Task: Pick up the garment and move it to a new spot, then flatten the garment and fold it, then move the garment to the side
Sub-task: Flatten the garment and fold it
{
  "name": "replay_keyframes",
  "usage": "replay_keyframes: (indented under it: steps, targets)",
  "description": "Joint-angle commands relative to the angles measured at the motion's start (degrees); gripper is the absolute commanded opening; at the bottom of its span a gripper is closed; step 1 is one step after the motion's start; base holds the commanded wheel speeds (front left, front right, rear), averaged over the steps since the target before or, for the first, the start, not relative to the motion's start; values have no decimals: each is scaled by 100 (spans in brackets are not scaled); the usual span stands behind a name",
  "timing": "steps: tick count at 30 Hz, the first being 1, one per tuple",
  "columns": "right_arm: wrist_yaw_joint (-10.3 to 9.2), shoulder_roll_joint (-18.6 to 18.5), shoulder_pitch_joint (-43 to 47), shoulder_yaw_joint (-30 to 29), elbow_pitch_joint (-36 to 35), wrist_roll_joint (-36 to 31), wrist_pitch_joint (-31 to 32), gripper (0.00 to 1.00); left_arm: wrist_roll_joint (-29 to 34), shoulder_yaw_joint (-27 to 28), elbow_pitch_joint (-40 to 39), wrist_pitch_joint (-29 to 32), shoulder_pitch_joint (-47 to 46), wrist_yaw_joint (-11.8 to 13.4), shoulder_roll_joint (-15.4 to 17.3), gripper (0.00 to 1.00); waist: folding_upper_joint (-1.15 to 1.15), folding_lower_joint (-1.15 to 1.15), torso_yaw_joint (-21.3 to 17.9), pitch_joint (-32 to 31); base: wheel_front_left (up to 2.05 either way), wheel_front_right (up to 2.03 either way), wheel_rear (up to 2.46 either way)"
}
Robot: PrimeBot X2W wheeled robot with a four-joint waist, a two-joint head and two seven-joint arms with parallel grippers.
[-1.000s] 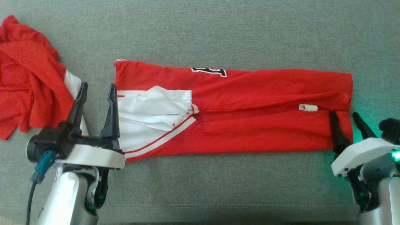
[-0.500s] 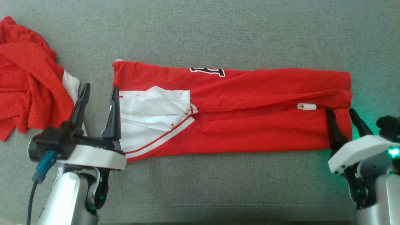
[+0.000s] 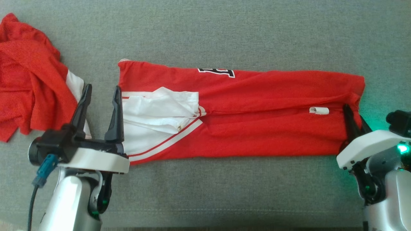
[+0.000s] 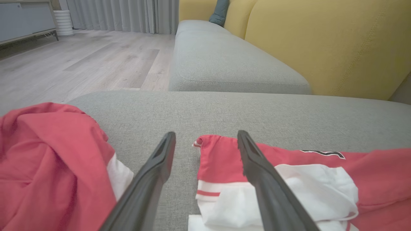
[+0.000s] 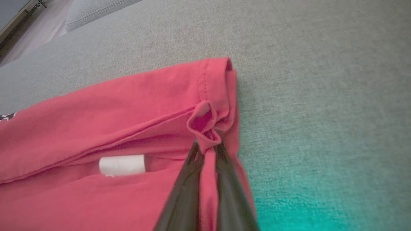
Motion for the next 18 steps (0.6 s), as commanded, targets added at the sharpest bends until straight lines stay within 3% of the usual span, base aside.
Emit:
replay_keyframes:
  steps: [1, 8, 18]
  targets:
    - [-5, -19, 87, 155, -16, 47, 104, 0, 57, 253, -170, -70, -172, -5, 63, 100, 0, 0, -5, -14, 0, 0, 0]
    - [-5, -42, 117, 2, -239, -4, -47, 0, 67, 320, -132, -70, -108, 3, 43, 100, 0, 0, -61, -147, 0, 0, 0]
    - [-5, -596, 270, -594, -676, -57, 49, 0, 108, 331, -117, -70, 69, 39, -53, 100, 0, 0, -96, -504, 0, 0, 0]
